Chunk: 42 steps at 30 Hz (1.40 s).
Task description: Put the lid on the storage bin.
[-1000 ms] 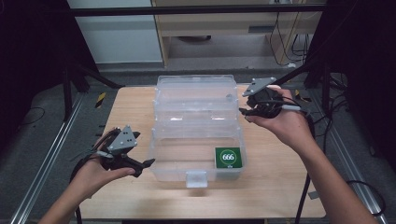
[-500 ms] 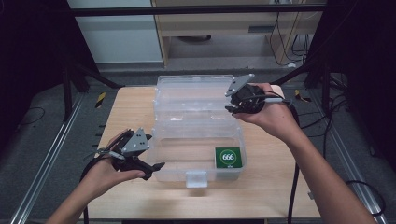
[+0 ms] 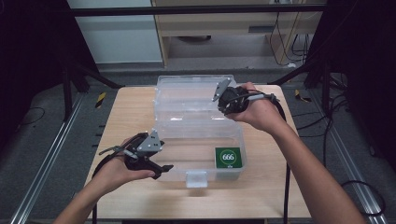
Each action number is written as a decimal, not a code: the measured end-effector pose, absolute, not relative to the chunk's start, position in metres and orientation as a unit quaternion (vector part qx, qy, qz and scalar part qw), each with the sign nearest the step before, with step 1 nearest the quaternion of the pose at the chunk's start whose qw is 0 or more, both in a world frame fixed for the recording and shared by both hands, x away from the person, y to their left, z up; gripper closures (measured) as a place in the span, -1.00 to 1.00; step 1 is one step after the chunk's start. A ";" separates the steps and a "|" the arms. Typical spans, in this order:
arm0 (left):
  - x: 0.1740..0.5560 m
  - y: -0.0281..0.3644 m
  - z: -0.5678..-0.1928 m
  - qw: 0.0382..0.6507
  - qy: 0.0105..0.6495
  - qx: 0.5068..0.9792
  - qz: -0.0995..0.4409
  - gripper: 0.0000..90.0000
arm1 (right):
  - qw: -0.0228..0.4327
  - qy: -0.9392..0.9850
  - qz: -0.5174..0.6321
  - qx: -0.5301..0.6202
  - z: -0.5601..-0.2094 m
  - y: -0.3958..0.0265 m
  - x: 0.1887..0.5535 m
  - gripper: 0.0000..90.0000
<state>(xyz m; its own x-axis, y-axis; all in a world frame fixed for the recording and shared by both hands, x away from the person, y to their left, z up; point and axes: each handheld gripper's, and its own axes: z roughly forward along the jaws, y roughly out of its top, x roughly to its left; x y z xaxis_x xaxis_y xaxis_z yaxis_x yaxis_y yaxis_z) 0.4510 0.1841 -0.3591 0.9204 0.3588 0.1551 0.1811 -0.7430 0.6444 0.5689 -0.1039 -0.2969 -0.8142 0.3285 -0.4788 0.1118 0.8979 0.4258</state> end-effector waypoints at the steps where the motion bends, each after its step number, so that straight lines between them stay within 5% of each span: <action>1: 0.451 0.184 -0.359 0.327 0.146 0.924 0.136 -0.50 | 0.281 0.934 0.190 0.114 -0.298 -0.103 0.570 0.43; 23: 0.446 0.172 -0.392 0.268 0.106 0.953 0.090 -0.12 | 0.271 0.946 0.157 0.085 -0.312 -0.095 0.584 0.62; 42: 0.453 0.171 -0.405 0.249 0.107 0.959 0.084 0.70 | 0.268 0.949 0.152 0.069 -0.311 -0.093 0.584 0.70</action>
